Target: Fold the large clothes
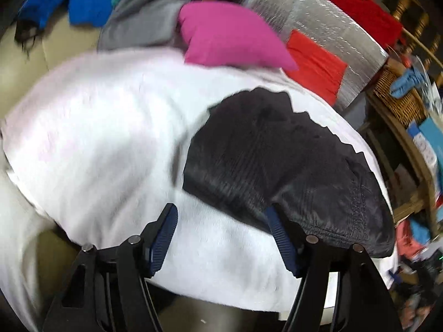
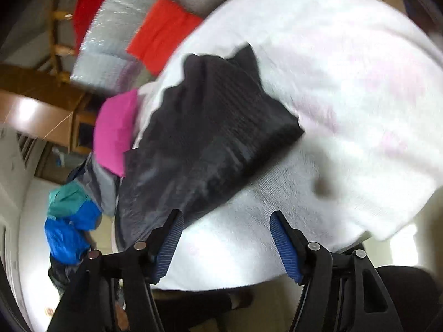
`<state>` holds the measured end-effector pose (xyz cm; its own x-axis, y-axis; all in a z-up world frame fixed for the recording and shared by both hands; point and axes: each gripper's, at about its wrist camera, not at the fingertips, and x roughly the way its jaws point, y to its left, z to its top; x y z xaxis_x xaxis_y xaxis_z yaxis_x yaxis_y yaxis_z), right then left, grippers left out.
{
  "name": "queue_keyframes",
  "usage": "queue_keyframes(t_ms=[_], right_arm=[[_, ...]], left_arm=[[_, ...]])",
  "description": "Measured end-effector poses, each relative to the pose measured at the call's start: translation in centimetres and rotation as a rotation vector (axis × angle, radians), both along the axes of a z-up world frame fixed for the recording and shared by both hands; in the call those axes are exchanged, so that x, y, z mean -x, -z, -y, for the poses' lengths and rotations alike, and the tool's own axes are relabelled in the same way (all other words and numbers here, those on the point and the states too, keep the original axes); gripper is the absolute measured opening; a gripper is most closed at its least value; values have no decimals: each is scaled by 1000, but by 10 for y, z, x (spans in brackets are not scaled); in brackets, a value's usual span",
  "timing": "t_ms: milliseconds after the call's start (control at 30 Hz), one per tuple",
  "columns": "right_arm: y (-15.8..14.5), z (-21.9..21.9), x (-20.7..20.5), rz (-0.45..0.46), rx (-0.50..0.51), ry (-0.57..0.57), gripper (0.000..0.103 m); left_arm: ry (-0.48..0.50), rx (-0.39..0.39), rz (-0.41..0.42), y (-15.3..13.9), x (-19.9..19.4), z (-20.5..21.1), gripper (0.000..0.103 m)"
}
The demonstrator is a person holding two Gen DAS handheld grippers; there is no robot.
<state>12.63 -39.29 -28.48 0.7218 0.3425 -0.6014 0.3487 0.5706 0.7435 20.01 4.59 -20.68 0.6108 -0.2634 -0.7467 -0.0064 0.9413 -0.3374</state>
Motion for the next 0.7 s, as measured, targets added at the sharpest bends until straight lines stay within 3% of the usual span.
queue_keyframes(t_ms=[33,100,200,267,367,500,567,700], right_arm=[[-7,2,0,19,24,10,56],[-19,5,-6,40,70,33,55],[-16,9,-28,40,43,41,51],[-4,11,-48,4,40,54,48],[25,11,-71,-136,70,78,44],[29,17,-73,-152,21,85,42],[22,17,-71,-147,22,85,44],[-1,23,-76,-60,42,100,45]], left_arm=[[14,-21,16,-5,-2,5,72],[34,-67,33,-9,-8,14,73],[47,-136,32,-8,-27,26,74],[38,-170,2,-1,-44,29,74],[34,-207,-97,22,-68,26,74],[38,-123,-184,43,-79,13,78],[35,-117,-175,36,-79,9,78],[32,-160,-74,11,-76,14,78]])
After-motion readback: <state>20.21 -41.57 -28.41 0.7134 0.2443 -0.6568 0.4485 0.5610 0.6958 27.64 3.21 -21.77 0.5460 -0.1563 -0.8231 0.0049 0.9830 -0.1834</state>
